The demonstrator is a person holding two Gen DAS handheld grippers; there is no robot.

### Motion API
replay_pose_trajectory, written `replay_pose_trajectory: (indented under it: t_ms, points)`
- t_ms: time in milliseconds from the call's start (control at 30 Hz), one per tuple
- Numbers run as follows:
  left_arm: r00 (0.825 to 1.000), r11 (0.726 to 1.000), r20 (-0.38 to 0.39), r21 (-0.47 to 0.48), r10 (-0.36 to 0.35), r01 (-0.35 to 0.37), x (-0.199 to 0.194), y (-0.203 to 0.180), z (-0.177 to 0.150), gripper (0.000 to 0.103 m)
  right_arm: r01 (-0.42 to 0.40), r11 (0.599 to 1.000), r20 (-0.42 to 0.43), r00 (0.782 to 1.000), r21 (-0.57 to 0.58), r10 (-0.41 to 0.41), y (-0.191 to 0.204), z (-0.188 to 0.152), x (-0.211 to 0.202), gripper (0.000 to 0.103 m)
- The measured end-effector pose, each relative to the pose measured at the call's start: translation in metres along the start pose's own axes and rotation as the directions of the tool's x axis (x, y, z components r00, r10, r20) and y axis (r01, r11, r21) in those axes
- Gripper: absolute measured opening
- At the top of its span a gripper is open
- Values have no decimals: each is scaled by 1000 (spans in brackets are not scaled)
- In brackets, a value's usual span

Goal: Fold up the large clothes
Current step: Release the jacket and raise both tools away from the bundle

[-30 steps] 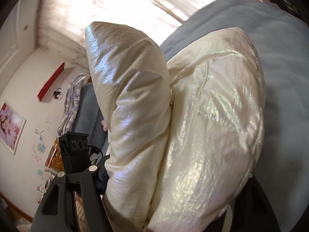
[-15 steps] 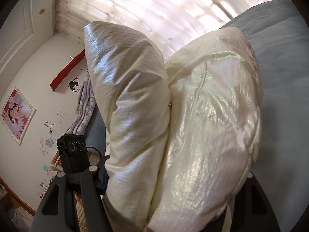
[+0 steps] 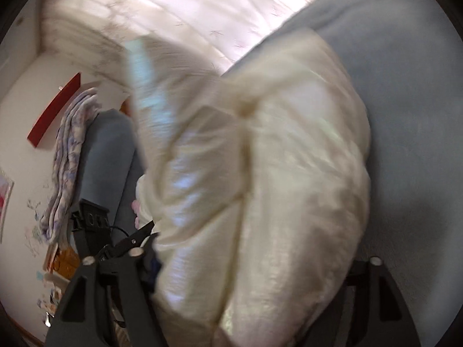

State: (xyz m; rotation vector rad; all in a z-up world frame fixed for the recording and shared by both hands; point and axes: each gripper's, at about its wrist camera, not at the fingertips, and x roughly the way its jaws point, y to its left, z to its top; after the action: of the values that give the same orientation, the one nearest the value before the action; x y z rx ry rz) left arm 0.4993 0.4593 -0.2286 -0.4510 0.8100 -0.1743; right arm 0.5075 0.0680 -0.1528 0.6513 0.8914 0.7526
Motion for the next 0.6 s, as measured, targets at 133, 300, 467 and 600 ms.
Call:
replay_pose_trajectory:
  t_ms: [133,300,467,600]
  points:
    - [999,999,10,18,36,-36,-6,8,-7,102,32,999,-5,999,-7,-32,8,-7,3,87]
    - [985,984,75,74,155,-161,-38,-14,-5,102,83,997,-33,996,-4,-83,19,-6,-23,87]
    - [972,969,102,109,210,-221,-77,-50,-22,102,85,996,-3,996,-16,-85,47,-20,-65,87]
    - [969,966,113,119,219,-232,-116,-94,-33,102,109,993,11,994,-44,-109,84,-46,-104,87]
